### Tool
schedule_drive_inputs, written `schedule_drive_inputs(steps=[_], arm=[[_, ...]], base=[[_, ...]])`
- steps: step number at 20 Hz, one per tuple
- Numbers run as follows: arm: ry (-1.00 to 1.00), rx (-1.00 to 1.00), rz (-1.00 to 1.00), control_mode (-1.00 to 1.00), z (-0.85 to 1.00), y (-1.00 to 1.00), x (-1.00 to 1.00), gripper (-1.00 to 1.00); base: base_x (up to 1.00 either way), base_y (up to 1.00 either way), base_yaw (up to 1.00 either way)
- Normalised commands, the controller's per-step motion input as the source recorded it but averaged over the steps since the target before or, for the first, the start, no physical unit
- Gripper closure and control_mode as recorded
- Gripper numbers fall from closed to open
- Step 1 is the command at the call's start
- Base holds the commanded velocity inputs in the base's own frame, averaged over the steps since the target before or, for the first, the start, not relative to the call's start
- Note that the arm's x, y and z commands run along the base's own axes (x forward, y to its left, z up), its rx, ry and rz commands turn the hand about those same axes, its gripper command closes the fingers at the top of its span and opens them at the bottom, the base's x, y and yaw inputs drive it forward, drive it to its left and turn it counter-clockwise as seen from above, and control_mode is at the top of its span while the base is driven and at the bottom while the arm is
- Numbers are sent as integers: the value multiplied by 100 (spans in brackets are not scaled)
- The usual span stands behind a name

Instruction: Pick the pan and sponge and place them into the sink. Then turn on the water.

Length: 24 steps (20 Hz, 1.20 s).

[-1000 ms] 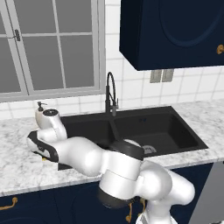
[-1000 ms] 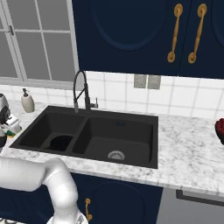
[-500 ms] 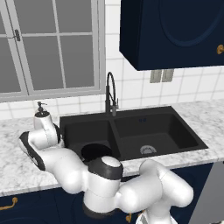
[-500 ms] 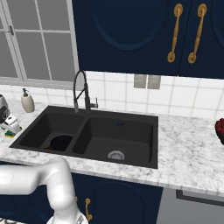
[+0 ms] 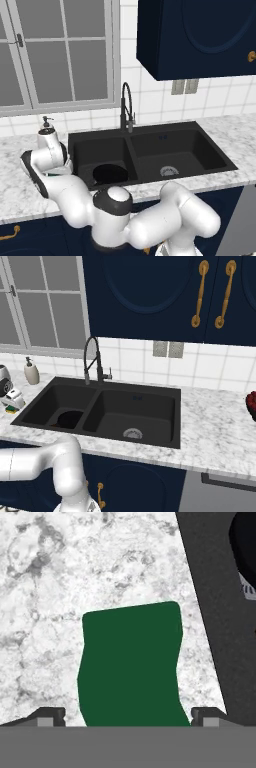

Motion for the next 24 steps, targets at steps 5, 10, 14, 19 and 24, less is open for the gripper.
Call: schedule_drive_inputs(steps=[5, 10, 14, 19, 24], arm=[[0, 0, 4, -100, -44, 0, 7, -100], [0, -2, 1, -100, -69, 20, 17, 100], [0, 0, 0, -100, -84, 17, 12, 100], [0, 0, 1, -100, -78, 14, 6, 100], [-13, 0, 0, -100, -4, -14, -32, 100]], base=[[0, 0, 0], [0, 0, 0], [0, 0, 0], [0, 0, 0], [0, 0, 0]])
